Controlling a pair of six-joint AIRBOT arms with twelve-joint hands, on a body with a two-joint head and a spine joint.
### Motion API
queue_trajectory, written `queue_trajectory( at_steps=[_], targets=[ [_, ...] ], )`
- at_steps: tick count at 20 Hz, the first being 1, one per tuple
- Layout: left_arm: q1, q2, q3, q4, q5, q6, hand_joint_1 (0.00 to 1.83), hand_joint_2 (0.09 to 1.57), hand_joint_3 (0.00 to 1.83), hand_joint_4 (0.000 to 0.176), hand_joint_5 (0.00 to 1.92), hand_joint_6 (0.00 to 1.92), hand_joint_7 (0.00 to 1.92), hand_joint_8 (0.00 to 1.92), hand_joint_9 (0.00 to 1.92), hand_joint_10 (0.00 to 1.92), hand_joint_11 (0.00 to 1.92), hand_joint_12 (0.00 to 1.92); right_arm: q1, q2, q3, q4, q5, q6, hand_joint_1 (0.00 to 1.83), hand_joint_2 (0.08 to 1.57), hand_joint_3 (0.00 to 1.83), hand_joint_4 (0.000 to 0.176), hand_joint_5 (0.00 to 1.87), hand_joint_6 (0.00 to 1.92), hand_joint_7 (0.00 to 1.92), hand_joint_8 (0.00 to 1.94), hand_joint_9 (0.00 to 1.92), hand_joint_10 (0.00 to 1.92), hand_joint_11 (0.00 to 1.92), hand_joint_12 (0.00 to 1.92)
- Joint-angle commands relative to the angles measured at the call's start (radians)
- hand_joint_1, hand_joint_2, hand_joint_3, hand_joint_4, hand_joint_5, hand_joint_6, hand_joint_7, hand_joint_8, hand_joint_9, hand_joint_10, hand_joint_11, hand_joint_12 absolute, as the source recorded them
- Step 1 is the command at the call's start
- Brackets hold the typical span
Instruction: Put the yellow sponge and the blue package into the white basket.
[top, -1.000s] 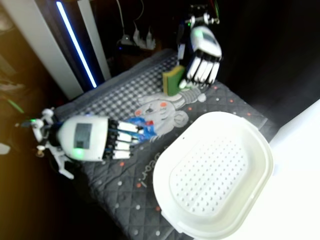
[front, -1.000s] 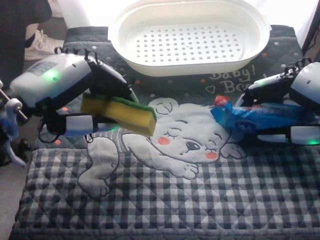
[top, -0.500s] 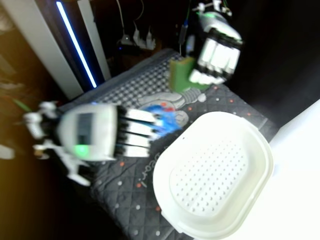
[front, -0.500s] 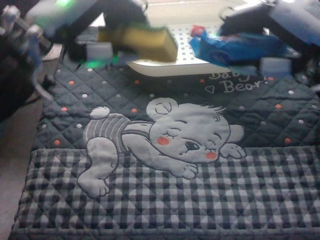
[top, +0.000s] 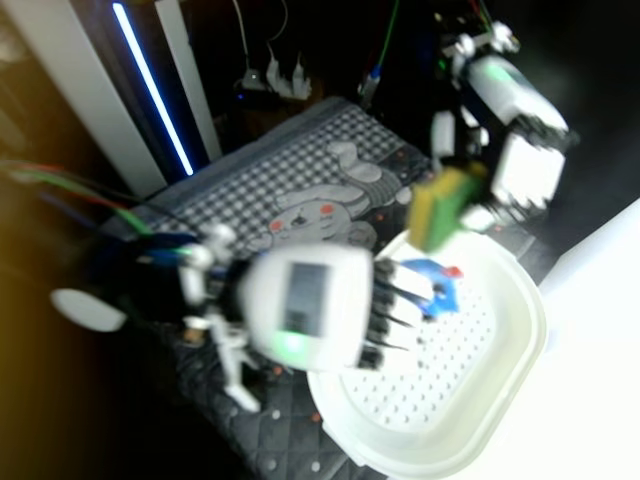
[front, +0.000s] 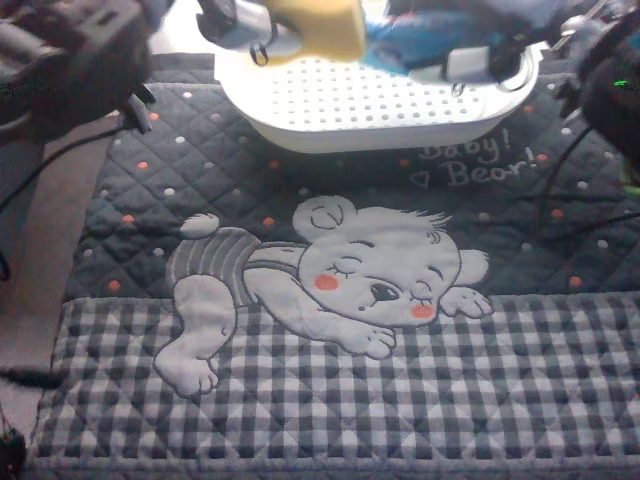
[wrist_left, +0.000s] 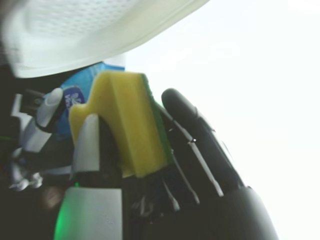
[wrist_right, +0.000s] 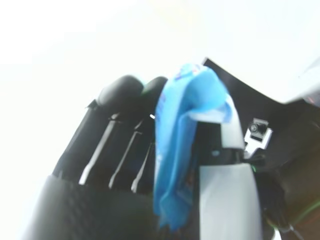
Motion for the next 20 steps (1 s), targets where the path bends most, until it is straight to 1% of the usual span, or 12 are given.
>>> queue_trajectory(
  at_steps=[1,3,4,5,6,7,8,9,12,16,19,20],
  targets=[
    [-0.018,-0.025,0.028,-0.004,-0.033,-0.011,1.39,1.04,0.00,0.000,1.05,0.82,1.18,0.56,1.07,0.97,0.96,0.91,0.021,0.000,0.024,0.024,0.091,0.008,1.25,1.14,0.00,0.000,0.84,1.06,1.00,1.14,1.01,1.15,0.93,1.56],
    [-0.018,-0.057,0.065,0.000,0.005,-0.010,1.38,1.05,0.00,0.000,1.16,0.60,1.12,0.73,1.02,1.05,0.86,1.03,0.024,-0.028,0.064,0.013,0.048,0.008,1.27,1.11,0.00,0.000,0.94,0.81,1.07,1.08,1.16,1.11,1.08,1.48],
    [-0.015,-0.061,0.067,0.003,0.006,-0.010,1.37,1.06,0.01,0.000,1.08,0.77,1.09,0.79,0.97,1.08,0.77,1.02,0.025,-0.031,0.068,-0.008,0.041,0.008,1.29,1.08,0.00,0.000,1.01,0.70,1.15,0.95,1.23,0.98,1.10,1.42],
    [-0.013,-0.060,0.064,0.004,-0.002,-0.010,1.18,1.13,0.00,0.000,0.95,1.01,0.89,0.36,0.80,0.58,0.60,1.05,0.025,-0.030,0.067,-0.008,0.041,0.008,1.26,1.09,0.00,0.000,0.97,0.84,1.11,0.95,1.15,0.87,0.99,1.37],
    [-0.010,-0.052,0.054,0.003,-0.015,-0.011,1.06,1.10,0.00,0.000,0.72,0.41,0.77,0.13,0.69,0.30,0.43,1.06,0.025,-0.030,0.058,-0.009,0.045,0.008,1.24,1.14,0.00,0.000,0.86,0.98,1.01,1.13,1.02,0.89,0.86,1.46],
    [-0.009,-0.040,0.040,0.002,-0.027,-0.012,0.91,1.07,0.00,0.043,0.51,0.11,0.50,0.02,0.42,0.09,0.08,0.94,0.025,-0.030,0.046,-0.009,0.054,0.008,0.89,1.08,0.00,0.035,0.40,0.34,0.38,0.37,0.44,0.46,0.27,1.26],
    [-0.009,-0.031,0.031,0.002,-0.036,-0.012,0.81,1.03,0.00,0.111,0.32,0.02,0.29,0.00,0.24,0.02,0.02,0.62,0.025,-0.030,0.041,-0.009,0.057,0.008,0.67,0.99,0.00,0.148,0.12,0.08,0.07,0.07,0.09,0.15,0.05,0.64],
    [-0.009,-0.027,0.025,0.002,-0.045,-0.012,0.78,1.02,0.00,0.147,0.22,0.00,0.20,0.00,0.17,0.00,0.00,0.48,0.025,-0.029,0.034,-0.009,0.060,0.008,0.59,0.93,0.00,0.170,0.02,0.02,0.01,0.01,0.02,0.03,0.01,0.26],
    [0.002,0.010,-0.021,-0.005,-0.086,-0.012,0.77,1.00,0.00,0.122,0.10,0.00,0.09,0.00,0.12,0.00,0.00,0.44,0.025,-0.004,-0.011,-0.009,0.068,0.008,0.52,0.92,0.01,0.176,0.00,0.00,0.00,0.00,0.00,0.00,0.01,0.01],
    [0.068,0.118,-0.160,-0.027,-0.236,-0.012,0.77,0.95,0.00,0.174,0.03,0.00,0.05,0.00,0.07,0.00,0.00,0.41,0.025,0.107,-0.123,-0.023,0.165,0.006,0.52,0.92,0.01,0.176,0.00,0.00,0.00,0.00,0.00,0.00,0.00,0.00],
    [0.116,0.261,-0.315,-0.009,-0.385,-0.012,0.75,0.93,0.00,0.169,0.00,0.00,0.01,0.01,0.00,0.00,0.00,0.05,0.023,0.241,-0.255,-0.025,0.266,-0.003,0.59,0.91,0.00,0.176,0.00,0.00,0.00,0.00,0.00,0.00,0.00,0.00],
    [0.133,0.307,-0.362,-0.004,-0.435,-0.009,0.73,0.93,0.00,0.175,0.00,0.00,0.00,0.00,0.00,0.00,0.01,0.02,0.018,0.283,-0.299,-0.026,0.292,-0.004,0.60,0.89,0.00,0.155,0.00,0.00,0.00,0.00,0.00,0.00,0.00,0.00]
  ],
)
